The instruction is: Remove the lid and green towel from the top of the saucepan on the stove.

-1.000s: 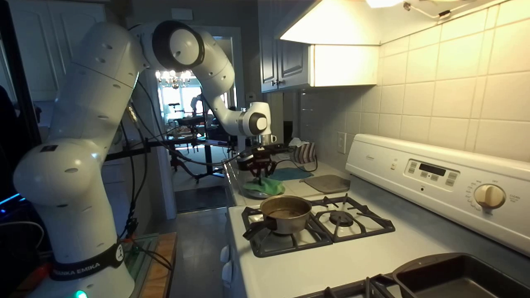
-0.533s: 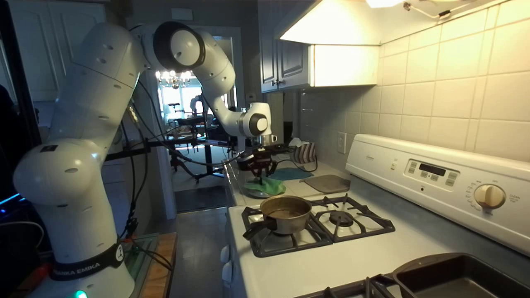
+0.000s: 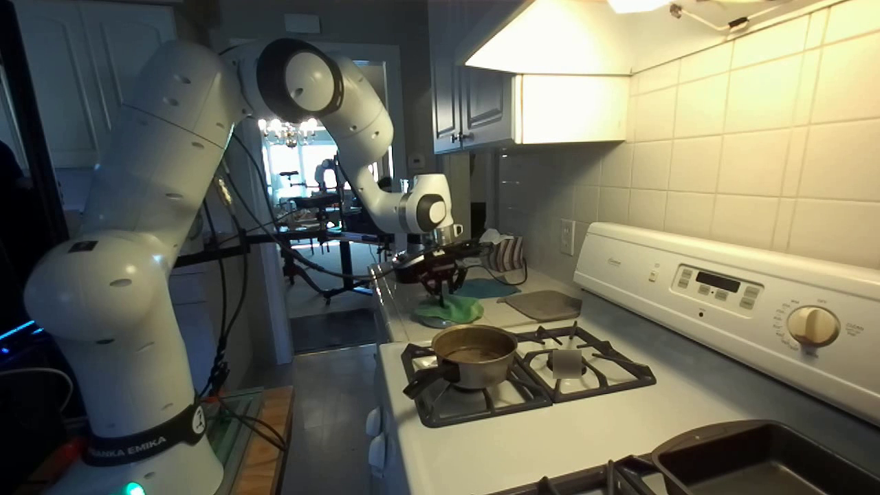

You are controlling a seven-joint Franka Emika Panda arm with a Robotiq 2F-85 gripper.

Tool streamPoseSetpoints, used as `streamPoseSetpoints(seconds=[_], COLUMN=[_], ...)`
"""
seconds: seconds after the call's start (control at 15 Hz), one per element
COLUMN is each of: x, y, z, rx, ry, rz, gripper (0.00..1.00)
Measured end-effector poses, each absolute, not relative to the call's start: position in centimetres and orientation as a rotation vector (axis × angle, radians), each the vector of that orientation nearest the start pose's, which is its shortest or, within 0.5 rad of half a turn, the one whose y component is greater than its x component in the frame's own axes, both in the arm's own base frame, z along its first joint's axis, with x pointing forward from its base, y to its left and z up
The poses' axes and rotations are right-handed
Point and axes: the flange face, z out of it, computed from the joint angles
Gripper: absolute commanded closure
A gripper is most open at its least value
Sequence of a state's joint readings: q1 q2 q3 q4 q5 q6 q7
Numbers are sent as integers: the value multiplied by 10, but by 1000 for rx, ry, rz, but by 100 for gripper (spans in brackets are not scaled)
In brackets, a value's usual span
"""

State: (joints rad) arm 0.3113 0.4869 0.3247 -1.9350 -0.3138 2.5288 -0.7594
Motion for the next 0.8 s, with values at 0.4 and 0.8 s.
streamPoseSetpoints(seconds=[0.4, 0.8], x=[520, 523], y=[370, 366], z=[255, 254], rx=[2085, 2056], ry=[2188, 2179], rz=[247, 240], gripper=[52, 7])
